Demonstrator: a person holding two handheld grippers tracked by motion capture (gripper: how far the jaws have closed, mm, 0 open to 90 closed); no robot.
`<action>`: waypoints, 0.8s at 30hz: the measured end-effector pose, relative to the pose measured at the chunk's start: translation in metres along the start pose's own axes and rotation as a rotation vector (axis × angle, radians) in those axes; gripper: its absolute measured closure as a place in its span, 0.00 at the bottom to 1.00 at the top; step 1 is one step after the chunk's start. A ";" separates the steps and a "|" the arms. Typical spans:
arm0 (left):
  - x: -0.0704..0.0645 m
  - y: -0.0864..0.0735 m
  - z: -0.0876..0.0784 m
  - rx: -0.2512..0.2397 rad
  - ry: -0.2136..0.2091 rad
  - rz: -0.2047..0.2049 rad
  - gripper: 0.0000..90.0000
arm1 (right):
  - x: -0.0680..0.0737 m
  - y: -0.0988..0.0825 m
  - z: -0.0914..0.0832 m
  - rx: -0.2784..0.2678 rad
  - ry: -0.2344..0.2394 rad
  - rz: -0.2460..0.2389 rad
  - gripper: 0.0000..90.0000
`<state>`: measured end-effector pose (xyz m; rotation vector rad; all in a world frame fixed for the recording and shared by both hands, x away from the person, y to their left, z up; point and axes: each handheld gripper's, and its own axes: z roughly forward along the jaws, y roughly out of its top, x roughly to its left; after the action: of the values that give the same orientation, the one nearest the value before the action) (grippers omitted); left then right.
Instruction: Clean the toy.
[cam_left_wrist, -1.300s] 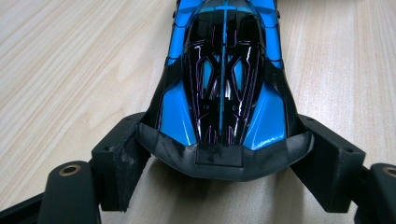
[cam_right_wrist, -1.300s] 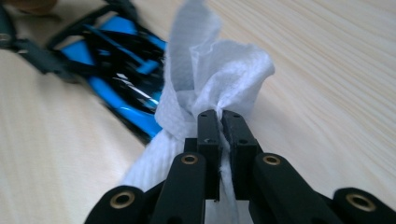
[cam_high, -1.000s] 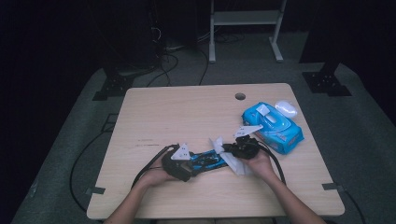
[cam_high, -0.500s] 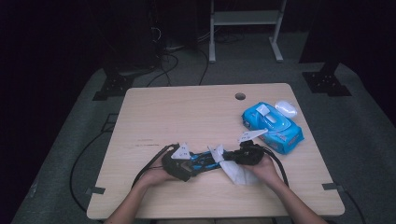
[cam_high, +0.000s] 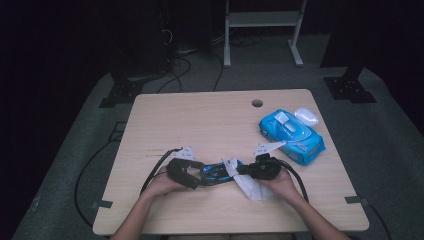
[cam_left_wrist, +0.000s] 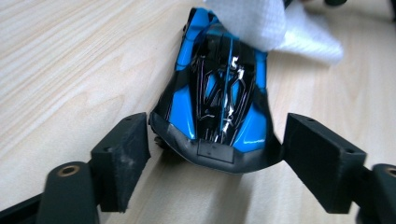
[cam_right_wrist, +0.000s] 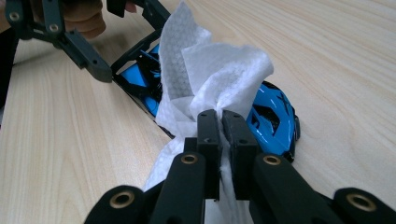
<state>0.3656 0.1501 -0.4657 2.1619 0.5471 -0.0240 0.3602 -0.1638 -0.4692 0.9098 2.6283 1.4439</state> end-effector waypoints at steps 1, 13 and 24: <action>0.001 0.000 -0.001 -0.011 -0.007 -0.015 0.27 | 0.001 0.000 0.000 0.002 -0.003 -0.004 0.95; 0.006 -0.001 0.001 0.006 0.020 -0.123 0.38 | 0.006 0.002 0.002 0.012 -0.015 -0.045 0.95; 0.007 0.000 -0.002 0.039 0.029 -0.204 0.52 | 0.009 0.003 0.002 0.022 -0.032 -0.066 0.95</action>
<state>0.3715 0.1538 -0.4660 2.1387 0.7880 -0.1155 0.3542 -0.1568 -0.4655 0.8324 2.6294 1.3766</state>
